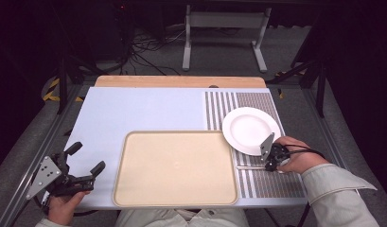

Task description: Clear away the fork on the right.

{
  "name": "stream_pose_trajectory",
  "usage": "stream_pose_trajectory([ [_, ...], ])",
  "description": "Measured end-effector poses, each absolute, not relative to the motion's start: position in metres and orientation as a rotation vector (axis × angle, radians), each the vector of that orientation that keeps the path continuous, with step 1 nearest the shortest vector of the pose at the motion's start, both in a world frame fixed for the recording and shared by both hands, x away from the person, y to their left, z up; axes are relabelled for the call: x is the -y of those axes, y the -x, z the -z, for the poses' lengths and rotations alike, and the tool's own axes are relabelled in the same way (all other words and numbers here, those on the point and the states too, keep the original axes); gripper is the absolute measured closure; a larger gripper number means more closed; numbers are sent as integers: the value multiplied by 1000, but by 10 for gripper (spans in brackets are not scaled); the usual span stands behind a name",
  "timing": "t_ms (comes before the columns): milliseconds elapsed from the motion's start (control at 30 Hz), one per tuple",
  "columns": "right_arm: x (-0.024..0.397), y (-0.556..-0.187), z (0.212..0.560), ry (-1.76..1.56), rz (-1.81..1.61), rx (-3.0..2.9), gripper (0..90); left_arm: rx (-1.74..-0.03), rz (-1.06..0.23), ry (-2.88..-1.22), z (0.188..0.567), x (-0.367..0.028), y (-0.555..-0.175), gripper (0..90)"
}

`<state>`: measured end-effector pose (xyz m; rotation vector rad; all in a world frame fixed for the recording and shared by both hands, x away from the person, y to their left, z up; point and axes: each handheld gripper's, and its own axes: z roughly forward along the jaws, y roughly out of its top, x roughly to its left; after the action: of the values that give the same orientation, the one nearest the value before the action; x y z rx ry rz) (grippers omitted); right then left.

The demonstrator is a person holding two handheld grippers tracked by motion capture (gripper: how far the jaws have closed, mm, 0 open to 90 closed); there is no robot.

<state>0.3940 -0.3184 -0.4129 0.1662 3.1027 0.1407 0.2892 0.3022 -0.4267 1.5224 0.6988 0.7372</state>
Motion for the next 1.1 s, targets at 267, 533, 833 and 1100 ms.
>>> stream_pose_trajectory([
  [267, 318, -392, 408, -180, -156, -3094, 867, -700, -735, -1518, 427, -302, -290, 21],
  [533, 321, -388, 380, -189, -245, -3039, 867, -700, -735, -1520, 427, -302, -290, 21],
  [833, 316, -388, 357, -156, -334, -2983, 867, -701, -734, -1519, 426, -302, -289, 23],
  [1100, 302, -391, 343, -137, -378, -2971, 866, -703, -733, -1520, 426, -303, -289, 22],
])
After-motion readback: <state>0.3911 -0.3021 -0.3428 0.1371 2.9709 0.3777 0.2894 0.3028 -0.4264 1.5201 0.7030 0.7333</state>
